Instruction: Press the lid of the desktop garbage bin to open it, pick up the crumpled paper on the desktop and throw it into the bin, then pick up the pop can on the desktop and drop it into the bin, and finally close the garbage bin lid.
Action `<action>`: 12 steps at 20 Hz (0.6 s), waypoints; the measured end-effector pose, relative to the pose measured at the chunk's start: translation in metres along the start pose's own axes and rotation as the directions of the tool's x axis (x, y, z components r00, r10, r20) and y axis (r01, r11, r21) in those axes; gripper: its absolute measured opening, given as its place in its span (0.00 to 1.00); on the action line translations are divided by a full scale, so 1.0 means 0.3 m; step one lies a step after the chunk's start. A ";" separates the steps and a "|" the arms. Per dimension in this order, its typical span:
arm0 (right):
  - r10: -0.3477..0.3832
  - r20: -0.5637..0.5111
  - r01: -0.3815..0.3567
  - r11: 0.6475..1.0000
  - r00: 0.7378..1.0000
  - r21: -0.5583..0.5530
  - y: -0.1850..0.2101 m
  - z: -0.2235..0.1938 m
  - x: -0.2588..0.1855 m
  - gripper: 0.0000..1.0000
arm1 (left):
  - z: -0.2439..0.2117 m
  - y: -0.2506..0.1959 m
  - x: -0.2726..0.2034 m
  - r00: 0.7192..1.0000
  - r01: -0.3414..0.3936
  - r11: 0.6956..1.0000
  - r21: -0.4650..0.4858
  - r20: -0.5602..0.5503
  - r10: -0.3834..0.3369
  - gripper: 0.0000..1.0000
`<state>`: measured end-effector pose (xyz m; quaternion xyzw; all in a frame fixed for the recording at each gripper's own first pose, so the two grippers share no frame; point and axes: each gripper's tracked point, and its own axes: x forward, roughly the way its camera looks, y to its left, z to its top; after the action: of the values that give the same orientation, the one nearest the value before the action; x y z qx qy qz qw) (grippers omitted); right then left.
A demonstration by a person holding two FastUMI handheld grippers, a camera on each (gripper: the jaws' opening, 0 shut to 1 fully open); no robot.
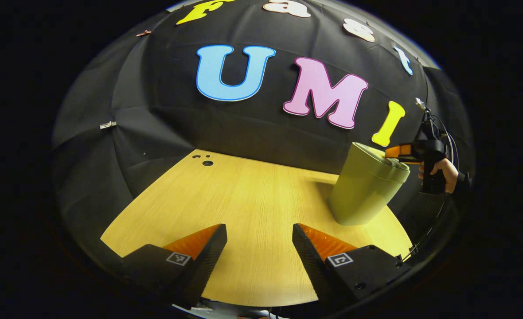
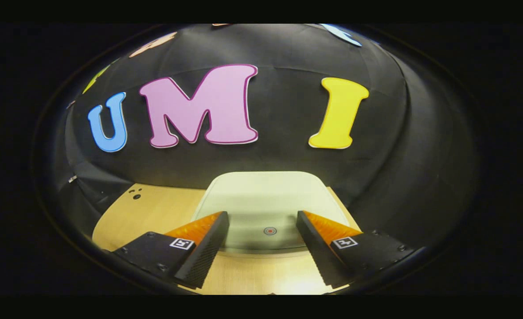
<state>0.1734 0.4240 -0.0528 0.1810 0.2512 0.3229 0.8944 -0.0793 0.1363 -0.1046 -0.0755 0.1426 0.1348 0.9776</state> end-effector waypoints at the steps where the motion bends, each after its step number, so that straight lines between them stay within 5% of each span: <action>1: 0.001 0.000 -0.001 1.000 1.000 0.002 0.001 -0.001 0.000 0.97 | -0.002 -0.002 0.000 1.000 -0.002 1.000 0.000 -0.001 0.002 0.96; 12: 0.017 0.073 -0.018 1.000 0.997 0.023 0.004 -0.013 0.014 0.99 | -0.008 -0.054 0.025 1.000 -0.001 1.000 0.028 0.000 0.001 0.96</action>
<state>0.1735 0.4283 -0.0568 0.2052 0.2207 0.3210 0.8979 -0.0683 0.1224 -0.1074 -0.0617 0.1445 0.1333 0.9785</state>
